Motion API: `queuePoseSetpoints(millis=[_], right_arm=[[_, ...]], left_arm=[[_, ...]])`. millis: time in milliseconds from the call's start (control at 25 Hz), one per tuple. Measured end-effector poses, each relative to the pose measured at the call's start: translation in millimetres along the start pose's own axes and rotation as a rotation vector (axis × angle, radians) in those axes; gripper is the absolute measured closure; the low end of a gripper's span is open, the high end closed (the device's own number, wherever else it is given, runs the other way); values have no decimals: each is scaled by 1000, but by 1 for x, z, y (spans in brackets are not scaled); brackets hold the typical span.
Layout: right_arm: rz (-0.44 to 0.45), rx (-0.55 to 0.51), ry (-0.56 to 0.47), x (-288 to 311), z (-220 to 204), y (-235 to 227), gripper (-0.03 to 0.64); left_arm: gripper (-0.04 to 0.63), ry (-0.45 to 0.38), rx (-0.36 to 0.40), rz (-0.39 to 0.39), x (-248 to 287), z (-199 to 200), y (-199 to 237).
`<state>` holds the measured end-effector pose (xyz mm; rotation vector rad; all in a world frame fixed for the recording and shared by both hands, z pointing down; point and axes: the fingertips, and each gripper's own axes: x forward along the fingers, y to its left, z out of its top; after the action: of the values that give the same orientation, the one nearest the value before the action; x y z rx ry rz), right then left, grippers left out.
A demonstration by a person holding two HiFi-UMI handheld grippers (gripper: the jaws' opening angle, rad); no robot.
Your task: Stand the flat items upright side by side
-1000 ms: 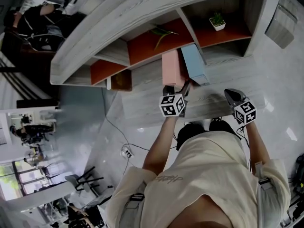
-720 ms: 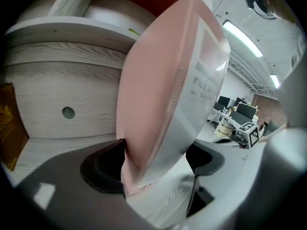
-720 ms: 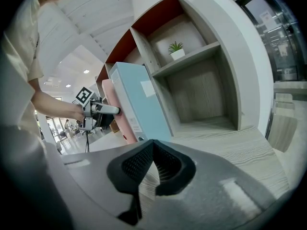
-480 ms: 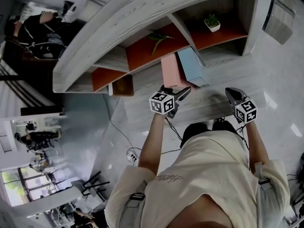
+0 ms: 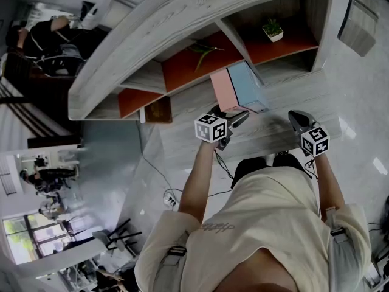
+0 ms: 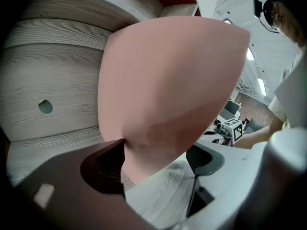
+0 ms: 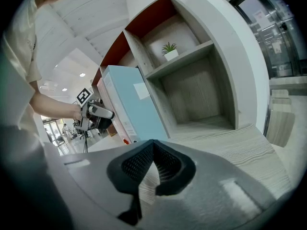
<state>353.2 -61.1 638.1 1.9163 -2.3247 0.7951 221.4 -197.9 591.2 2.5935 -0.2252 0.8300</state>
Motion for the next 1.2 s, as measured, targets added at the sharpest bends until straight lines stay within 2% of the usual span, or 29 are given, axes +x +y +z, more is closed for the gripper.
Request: queuePoseSetpoints(millis=[80, 160, 240, 440, 640, 680, 800, 1000, 1200], right_arm=[[-5, 1, 3, -1, -1, -3, 615], [-13, 5, 4, -3, -1, -5, 615], [-15, 3, 8, -5, 0, -6, 615], [-37, -3, 19, -10, 0, -5, 615], [-79, 0, 8, -13, 8, 8, 615], [-86, 3, 4, -14, 10, 13, 615], [-95, 1, -6, -17, 16, 26, 615], [-103, 27, -14, -20, 21, 45, 615], [-147, -57, -20, -21, 44, 53, 615]], left_arm=[[170, 63, 16, 32, 8, -10, 6], [203, 99, 49, 48, 14, -18, 7], [204, 97, 68, 55, 17, -20, 7], [204, 86, 56, 50, 18, -18, 6], [204, -11, 12, 4, 18, -19, 3], [233, -23, -5, -12, 15, -22, 1], [233, -33, -26, -52, 4, -33, -6], [249, -65, -36, -68, -24, -53, -15], [275, -188, -100, -33, -66, -46, -15]])
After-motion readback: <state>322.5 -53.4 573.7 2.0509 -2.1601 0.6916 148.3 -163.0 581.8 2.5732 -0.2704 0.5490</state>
